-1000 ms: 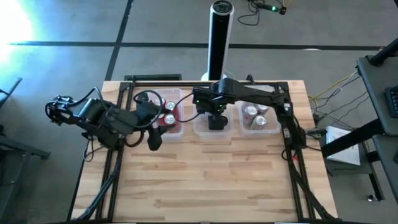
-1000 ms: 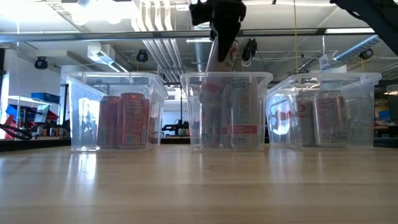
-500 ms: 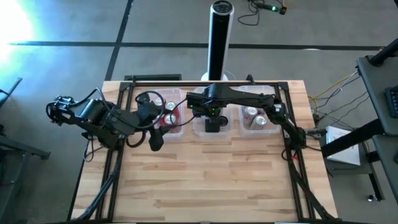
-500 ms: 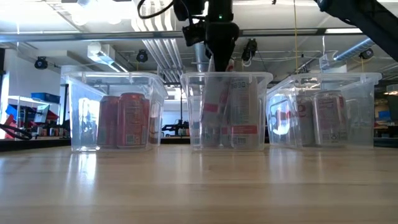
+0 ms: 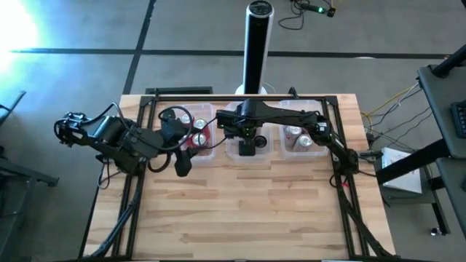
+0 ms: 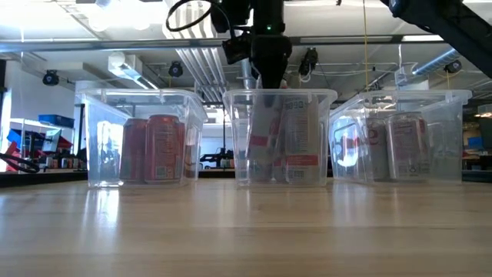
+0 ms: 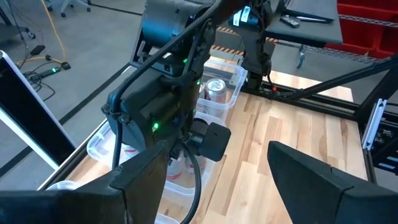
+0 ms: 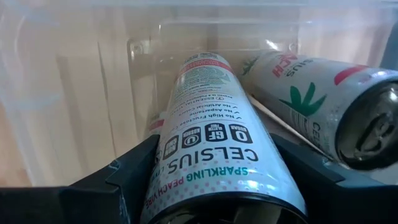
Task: Sort soda cans
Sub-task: Put the white-pink soda can into the middle transparent bin
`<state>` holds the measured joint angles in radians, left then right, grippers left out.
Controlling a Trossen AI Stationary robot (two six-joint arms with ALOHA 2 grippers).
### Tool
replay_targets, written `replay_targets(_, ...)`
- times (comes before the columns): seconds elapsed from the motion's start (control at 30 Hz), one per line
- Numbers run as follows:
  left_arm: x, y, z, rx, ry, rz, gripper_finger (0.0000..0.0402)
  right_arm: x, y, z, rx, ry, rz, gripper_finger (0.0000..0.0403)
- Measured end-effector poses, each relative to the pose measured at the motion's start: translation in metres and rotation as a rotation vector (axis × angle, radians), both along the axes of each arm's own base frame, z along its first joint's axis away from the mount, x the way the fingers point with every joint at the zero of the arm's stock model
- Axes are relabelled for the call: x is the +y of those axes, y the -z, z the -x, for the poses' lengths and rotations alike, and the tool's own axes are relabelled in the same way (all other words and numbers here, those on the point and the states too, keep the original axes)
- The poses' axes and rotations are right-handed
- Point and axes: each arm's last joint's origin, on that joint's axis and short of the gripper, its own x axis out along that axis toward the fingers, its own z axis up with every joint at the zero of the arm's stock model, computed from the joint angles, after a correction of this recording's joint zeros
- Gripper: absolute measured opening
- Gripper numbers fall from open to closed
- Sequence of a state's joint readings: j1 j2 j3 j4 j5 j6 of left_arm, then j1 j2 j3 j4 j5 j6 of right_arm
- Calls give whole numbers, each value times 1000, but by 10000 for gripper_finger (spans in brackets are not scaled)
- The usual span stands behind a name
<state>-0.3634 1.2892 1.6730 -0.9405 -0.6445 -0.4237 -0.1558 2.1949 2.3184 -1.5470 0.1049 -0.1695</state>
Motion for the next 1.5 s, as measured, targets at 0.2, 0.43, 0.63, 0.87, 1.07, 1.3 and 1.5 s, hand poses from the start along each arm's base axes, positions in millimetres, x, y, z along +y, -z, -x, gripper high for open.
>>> replay_targets(0.2,0,0,0,0,0,2,260,0,0,-2,-17,16,0,258)
replay_targets(0.43,0,0,0,0,1,2,260,0,11,-1,25,17,-8,258)
replay_targets(0.63,0,0,0,-2,-1,5,260,0,18,-2,27,37,-7,258)
replay_targets(0.87,0,0,0,-1,4,8,260,0,27,-2,44,37,-9,283)
replay_targets(1.07,0,0,0,-1,5,8,260,-1,26,-3,23,52,-2,314)
replay_targets(1.3,0,0,1,2,7,7,260,0,5,-1,-8,56,-2,346)
replay_targets(1.5,2,-6,3,-22,-11,-18,260,8,-45,20,-116,103,-27,351)
